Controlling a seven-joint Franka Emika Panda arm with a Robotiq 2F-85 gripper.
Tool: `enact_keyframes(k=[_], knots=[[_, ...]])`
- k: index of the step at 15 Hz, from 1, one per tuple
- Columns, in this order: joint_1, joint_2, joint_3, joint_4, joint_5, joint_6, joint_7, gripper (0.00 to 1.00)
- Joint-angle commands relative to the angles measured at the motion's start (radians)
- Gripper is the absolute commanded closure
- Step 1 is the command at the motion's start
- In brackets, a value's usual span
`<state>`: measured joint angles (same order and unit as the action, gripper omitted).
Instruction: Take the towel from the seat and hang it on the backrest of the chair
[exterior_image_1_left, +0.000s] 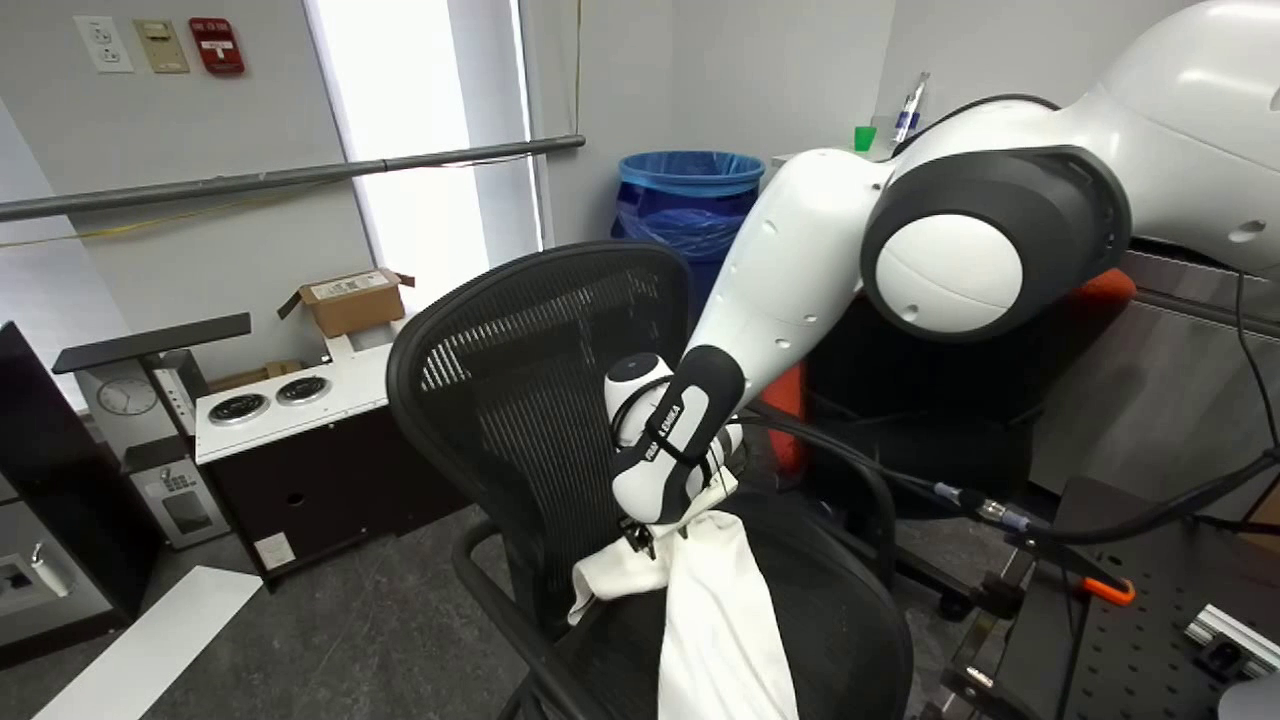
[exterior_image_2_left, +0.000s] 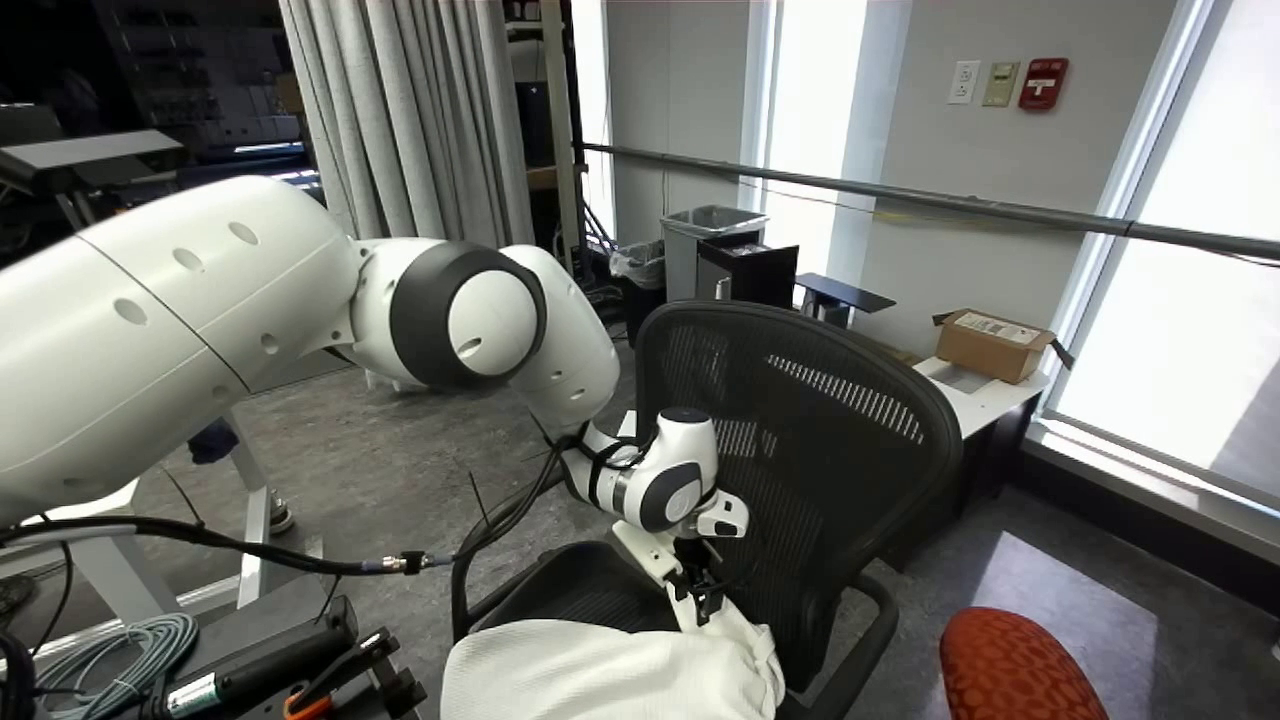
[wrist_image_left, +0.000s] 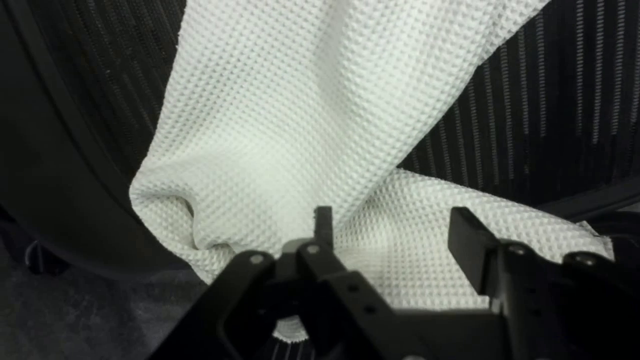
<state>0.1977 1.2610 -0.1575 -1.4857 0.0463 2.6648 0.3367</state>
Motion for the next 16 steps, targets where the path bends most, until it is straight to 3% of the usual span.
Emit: enact_keyframes(k=[1,3,10,16], knots=[[0.038,0.059,-0.04,0.06,-0.016,-0.038,0.062,0.06],[0.052,0.089,-0.054,0.085,-0.018,-0.053,0.082,0.0],[0.021,0.186,-0.092,0.168,-0.022,-0.057,0.069,0.0],[-0.016,0.23,-0.066,0.256,0.001,-0.044,0.064,0.0]])
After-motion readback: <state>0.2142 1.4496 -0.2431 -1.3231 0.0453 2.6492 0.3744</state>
